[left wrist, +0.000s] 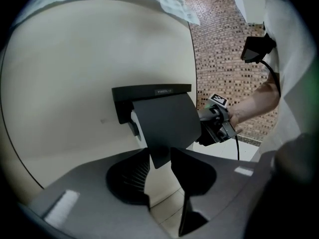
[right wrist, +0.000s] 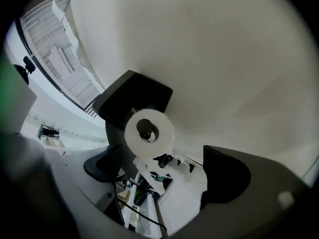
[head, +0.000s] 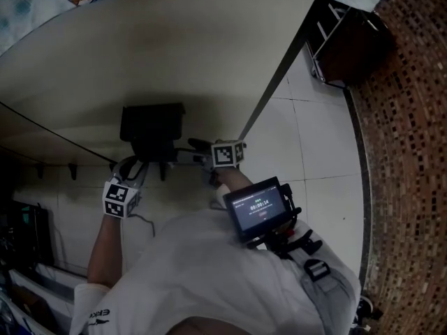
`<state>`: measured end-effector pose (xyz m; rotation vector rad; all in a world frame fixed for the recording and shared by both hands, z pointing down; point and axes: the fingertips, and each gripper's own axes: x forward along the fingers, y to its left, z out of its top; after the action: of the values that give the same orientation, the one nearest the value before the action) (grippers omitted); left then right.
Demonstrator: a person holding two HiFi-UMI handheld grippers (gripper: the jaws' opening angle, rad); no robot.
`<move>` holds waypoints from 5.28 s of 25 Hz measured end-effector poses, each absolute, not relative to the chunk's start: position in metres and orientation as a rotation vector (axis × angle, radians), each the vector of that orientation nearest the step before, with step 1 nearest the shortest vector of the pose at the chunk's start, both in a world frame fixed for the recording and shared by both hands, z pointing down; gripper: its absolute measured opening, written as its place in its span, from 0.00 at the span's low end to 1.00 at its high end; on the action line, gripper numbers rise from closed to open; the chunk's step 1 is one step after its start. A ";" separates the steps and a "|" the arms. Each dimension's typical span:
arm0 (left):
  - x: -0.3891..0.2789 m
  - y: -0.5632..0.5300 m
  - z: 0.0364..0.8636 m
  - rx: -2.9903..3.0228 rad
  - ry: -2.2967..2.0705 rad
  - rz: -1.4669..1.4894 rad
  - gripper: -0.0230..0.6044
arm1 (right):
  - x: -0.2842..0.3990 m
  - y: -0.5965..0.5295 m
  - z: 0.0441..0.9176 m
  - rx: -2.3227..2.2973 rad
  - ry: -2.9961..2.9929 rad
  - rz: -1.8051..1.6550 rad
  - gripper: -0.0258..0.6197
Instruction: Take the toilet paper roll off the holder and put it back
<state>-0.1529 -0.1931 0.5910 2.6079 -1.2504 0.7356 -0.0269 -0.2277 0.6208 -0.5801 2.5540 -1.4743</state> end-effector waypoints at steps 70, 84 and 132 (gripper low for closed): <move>-0.006 0.052 0.462 2.365 -1.991 0.006 0.04 | 0.109 0.005 0.450 -0.878 3.083 -0.156 0.06; 0.023 0.130 0.449 2.283 -2.074 -0.002 0.04 | 0.127 0.085 0.438 -0.785 3.093 -0.187 0.06; -0.009 0.164 0.428 2.353 -1.998 -0.058 0.04 | 0.103 0.123 0.423 -0.984 3.092 -0.173 0.06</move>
<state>-0.0090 0.1637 0.4277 2.3528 -1.9978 -0.0579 0.1032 0.1229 0.4229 -0.9842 3.0918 -0.1731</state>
